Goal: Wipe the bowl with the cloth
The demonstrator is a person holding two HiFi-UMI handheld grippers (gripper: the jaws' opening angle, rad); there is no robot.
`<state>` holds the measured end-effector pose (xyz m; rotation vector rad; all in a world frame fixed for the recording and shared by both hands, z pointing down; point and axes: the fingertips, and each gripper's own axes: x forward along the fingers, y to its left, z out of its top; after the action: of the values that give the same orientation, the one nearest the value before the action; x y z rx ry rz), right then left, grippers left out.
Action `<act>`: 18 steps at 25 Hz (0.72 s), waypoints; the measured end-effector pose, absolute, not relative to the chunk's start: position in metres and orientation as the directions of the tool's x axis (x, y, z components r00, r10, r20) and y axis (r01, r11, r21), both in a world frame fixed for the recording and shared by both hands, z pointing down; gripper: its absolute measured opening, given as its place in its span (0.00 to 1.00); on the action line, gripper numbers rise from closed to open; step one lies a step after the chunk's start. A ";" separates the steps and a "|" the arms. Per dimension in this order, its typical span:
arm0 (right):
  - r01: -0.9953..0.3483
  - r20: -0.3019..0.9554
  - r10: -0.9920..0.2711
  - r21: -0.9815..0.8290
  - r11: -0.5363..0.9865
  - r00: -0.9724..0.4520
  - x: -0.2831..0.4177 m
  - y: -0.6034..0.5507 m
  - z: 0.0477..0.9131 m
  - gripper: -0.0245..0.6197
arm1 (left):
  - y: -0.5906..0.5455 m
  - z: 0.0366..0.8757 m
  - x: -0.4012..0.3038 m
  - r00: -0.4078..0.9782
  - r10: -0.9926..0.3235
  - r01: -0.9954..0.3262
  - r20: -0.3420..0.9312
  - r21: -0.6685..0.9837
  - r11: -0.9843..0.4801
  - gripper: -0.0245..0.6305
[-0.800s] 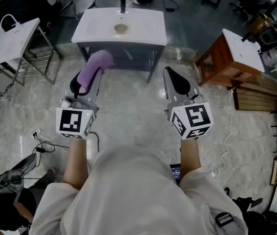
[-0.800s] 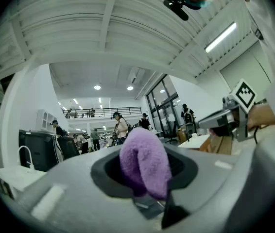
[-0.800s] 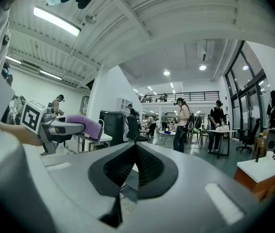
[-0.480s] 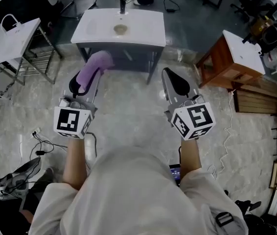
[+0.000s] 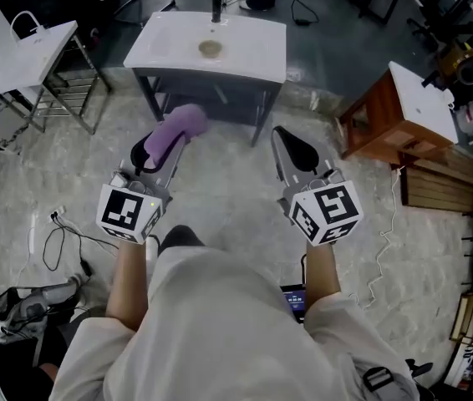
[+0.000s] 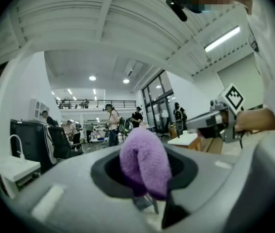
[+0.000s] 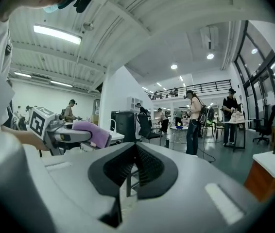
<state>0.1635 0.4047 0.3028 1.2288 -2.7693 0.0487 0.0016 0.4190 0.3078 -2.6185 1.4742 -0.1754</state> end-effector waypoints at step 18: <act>-0.764 0.122 -0.756 -0.044 0.644 -0.644 0.125 0.226 0.323 0.04 | 0.225 0.322 -0.037 0.542 -0.839 -0.820 0.042 -0.193 -0.540 0.23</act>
<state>0.1250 0.2256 0.3232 1.2807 -2.7634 0.1392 -0.0369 0.2249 0.3216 -2.6247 1.4216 -0.1943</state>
